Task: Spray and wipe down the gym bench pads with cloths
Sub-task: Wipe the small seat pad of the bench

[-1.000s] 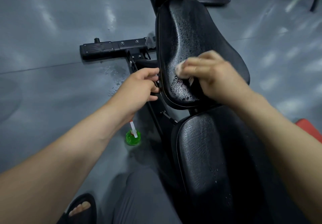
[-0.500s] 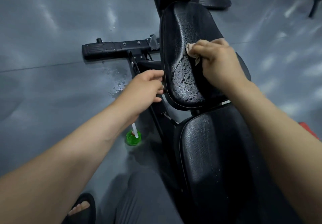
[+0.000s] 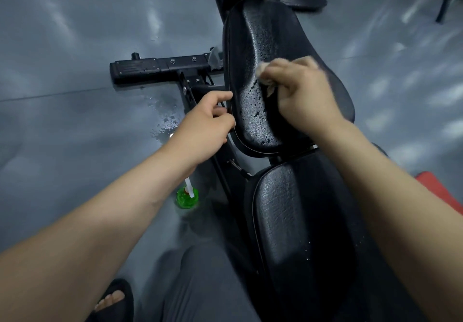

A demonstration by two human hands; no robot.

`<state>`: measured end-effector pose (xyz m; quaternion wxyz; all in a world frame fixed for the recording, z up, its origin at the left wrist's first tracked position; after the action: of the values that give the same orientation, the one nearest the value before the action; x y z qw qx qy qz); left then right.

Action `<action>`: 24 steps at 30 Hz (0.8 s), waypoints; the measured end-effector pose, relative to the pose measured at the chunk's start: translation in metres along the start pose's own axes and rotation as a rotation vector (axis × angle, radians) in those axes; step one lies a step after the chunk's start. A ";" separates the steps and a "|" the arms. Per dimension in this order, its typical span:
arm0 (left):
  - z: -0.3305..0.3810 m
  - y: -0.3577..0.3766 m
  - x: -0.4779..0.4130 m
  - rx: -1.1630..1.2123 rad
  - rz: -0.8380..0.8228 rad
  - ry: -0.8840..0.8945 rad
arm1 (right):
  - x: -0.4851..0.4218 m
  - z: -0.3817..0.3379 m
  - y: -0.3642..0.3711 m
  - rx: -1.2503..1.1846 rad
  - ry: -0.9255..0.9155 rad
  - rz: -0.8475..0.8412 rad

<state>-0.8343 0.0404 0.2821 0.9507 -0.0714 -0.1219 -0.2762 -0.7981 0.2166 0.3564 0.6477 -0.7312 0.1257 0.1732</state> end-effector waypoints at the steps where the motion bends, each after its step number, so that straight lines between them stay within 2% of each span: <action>1: 0.000 0.000 0.000 -0.004 0.001 0.004 | 0.005 -0.010 0.002 -0.018 -0.062 -0.030; 3: 0.001 0.001 -0.001 -0.012 0.003 0.014 | 0.008 -0.002 0.001 -0.020 -0.102 -0.035; 4: 0.001 0.000 -0.001 -0.016 0.004 0.018 | 0.005 0.012 -0.002 -0.028 -0.060 -0.005; 8: 0.002 -0.001 0.000 -0.083 0.013 0.046 | 0.002 0.075 -0.018 -0.076 0.406 0.133; 9: 0.003 -0.001 0.000 -0.112 0.020 0.066 | 0.004 0.080 -0.016 -0.072 0.448 0.131; 10: 0.005 0.000 0.000 -0.139 0.030 0.086 | 0.005 0.076 -0.012 -0.052 0.434 0.119; 16: 0.007 0.004 -0.005 -0.221 0.133 0.191 | 0.034 0.022 -0.004 -0.053 0.079 0.061; 18: 0.008 0.006 -0.004 -0.254 0.160 0.219 | 0.040 0.044 -0.008 -0.054 0.135 0.075; 21: 0.010 0.012 -0.001 -0.315 0.157 0.274 | 0.057 0.082 -0.022 -0.057 0.387 0.112; 24: 0.010 0.014 0.000 -0.382 0.156 0.317 | 0.081 0.094 -0.038 -0.135 0.539 0.022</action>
<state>-0.8284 0.0544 0.2909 0.9456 -0.2147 0.0892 -0.2276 -0.7172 0.3176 0.3473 0.5387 -0.7911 0.2895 -0.0126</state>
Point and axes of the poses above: each hand's wrist, its own x-axis away from the middle knuckle, its own y-axis out of the palm, z = x × y, the point moved 4 cm from there along -x, towards the middle knuckle, and after that the axes turned 1 degree about -y, right-handed, at the moved point
